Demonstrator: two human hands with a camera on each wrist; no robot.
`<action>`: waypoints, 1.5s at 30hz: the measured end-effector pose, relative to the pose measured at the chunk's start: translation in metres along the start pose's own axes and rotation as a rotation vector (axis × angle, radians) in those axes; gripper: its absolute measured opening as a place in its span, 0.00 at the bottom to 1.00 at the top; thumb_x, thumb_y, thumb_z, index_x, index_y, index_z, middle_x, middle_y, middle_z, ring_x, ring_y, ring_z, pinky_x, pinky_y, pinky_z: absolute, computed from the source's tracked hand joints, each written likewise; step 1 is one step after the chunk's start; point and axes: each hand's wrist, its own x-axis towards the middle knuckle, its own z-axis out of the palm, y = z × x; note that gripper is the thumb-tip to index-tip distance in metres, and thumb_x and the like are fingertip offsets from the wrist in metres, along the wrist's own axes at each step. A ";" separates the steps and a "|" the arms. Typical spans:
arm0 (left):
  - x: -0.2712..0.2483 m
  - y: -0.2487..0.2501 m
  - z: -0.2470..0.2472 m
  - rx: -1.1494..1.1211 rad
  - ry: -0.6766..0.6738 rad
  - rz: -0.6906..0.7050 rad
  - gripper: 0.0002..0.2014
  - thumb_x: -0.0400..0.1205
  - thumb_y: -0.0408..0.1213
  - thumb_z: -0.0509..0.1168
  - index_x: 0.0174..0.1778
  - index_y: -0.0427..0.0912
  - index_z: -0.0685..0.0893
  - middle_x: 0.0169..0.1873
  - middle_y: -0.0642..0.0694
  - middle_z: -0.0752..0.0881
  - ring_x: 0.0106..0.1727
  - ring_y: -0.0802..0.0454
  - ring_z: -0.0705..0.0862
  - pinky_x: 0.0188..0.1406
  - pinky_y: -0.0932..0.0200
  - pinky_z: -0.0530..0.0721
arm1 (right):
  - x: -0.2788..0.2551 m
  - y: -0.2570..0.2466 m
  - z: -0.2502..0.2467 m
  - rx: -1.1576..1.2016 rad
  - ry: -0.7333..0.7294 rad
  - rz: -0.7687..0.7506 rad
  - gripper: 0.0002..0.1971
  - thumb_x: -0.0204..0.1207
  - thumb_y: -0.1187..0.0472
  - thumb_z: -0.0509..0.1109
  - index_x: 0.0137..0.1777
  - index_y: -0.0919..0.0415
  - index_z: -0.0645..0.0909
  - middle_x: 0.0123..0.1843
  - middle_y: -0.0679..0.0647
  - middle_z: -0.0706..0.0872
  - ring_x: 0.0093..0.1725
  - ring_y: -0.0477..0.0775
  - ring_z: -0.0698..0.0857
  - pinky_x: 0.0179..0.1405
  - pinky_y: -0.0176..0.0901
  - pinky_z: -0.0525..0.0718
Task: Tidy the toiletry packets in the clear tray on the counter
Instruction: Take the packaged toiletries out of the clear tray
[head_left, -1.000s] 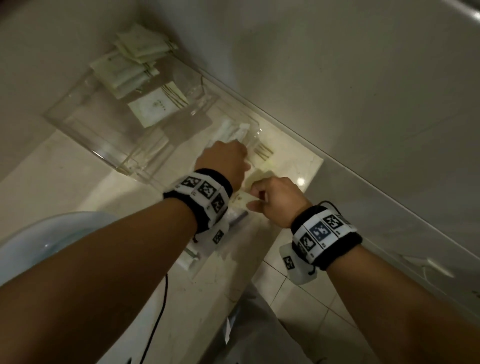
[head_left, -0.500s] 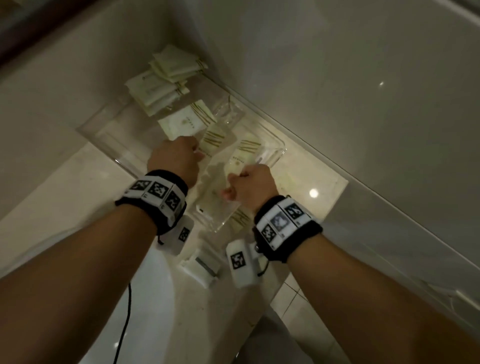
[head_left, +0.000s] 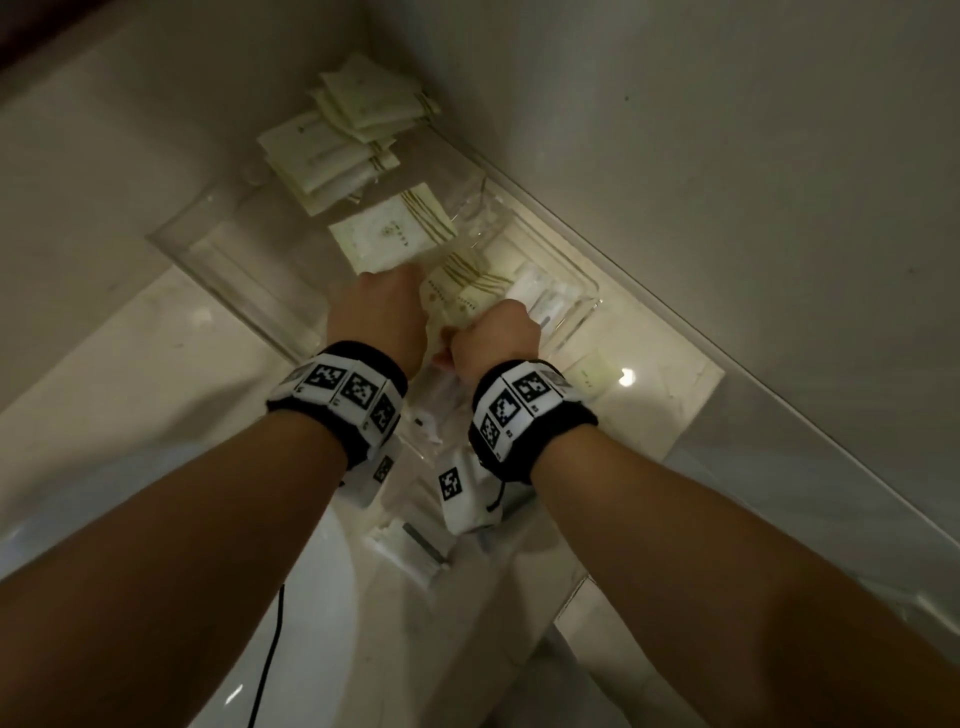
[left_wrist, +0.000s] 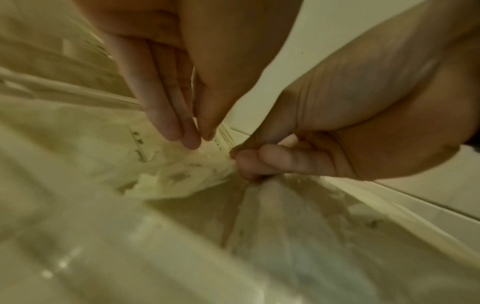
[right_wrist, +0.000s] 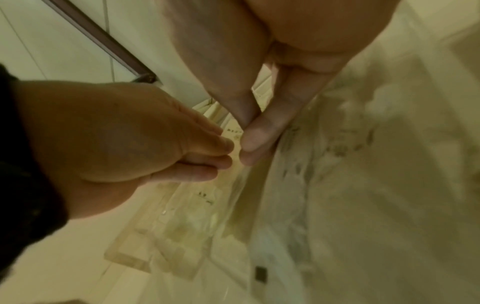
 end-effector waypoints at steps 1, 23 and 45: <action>-0.001 -0.001 0.000 -0.012 0.012 0.018 0.16 0.83 0.35 0.67 0.67 0.41 0.82 0.56 0.38 0.87 0.55 0.36 0.85 0.51 0.46 0.81 | 0.000 0.000 0.001 -0.008 0.012 0.005 0.16 0.74 0.58 0.75 0.55 0.67 0.79 0.60 0.64 0.85 0.60 0.63 0.85 0.56 0.54 0.87; -0.024 0.019 0.010 -0.158 -0.043 0.124 0.19 0.86 0.46 0.62 0.70 0.45 0.81 0.66 0.42 0.76 0.58 0.40 0.83 0.55 0.50 0.79 | -0.008 0.070 -0.082 0.418 0.178 -0.098 0.09 0.69 0.64 0.76 0.32 0.56 0.79 0.24 0.56 0.88 0.23 0.57 0.87 0.33 0.50 0.90; -0.115 0.075 0.045 0.322 -0.425 0.390 0.25 0.80 0.58 0.66 0.67 0.46 0.82 0.59 0.42 0.85 0.53 0.40 0.86 0.43 0.51 0.81 | 0.000 0.109 -0.087 -0.601 -0.142 -0.540 0.19 0.65 0.50 0.82 0.56 0.47 0.85 0.60 0.46 0.84 0.58 0.54 0.84 0.51 0.42 0.76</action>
